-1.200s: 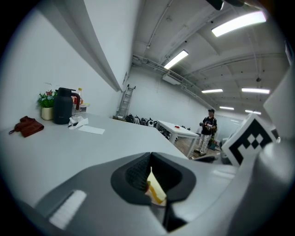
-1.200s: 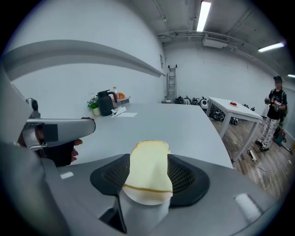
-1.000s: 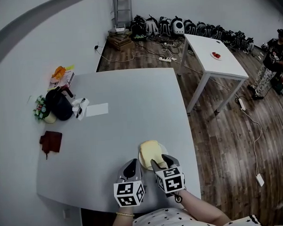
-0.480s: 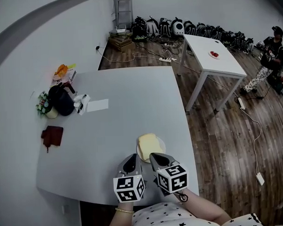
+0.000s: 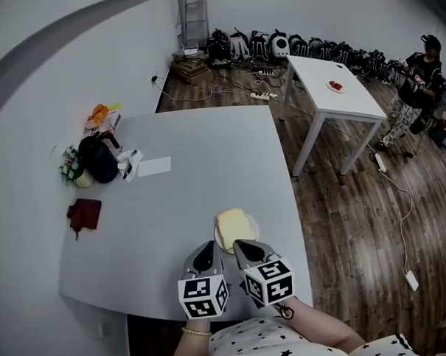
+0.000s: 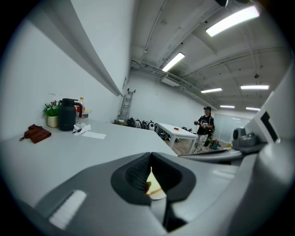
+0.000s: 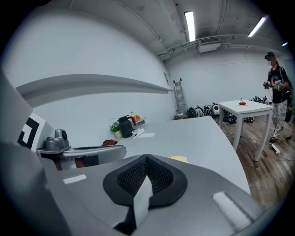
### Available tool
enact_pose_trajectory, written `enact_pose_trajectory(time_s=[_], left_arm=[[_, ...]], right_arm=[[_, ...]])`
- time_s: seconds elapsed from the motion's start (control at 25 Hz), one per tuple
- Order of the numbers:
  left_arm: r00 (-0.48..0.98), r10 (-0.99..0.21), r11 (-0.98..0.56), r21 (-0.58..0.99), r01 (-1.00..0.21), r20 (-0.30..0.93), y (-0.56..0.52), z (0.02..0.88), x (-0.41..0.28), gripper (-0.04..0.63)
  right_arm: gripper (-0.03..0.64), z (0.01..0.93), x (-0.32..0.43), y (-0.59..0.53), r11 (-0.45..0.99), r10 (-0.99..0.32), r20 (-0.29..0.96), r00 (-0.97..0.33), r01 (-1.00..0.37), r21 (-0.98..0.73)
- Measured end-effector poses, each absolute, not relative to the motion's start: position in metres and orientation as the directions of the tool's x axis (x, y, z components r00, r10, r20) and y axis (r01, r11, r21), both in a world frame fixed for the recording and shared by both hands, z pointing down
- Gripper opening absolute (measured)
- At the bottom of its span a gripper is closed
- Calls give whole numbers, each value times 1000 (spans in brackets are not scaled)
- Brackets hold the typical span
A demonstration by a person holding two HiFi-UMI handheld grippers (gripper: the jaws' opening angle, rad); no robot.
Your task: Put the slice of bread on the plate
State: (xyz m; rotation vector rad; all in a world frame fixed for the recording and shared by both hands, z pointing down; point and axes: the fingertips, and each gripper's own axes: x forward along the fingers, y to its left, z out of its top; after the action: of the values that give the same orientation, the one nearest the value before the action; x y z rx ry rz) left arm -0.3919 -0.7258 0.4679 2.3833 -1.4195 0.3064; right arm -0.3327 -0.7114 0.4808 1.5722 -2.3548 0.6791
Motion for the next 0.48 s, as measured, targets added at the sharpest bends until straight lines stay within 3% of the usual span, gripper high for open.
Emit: enact_pose_trajectory(time_s=[0.48], left_arm=[[480,-799,-443,185,-877,363,-727,469,-390,8]], right_arm=[[-2,478,-331,-713,313,-817,426,-388,-920,-237]])
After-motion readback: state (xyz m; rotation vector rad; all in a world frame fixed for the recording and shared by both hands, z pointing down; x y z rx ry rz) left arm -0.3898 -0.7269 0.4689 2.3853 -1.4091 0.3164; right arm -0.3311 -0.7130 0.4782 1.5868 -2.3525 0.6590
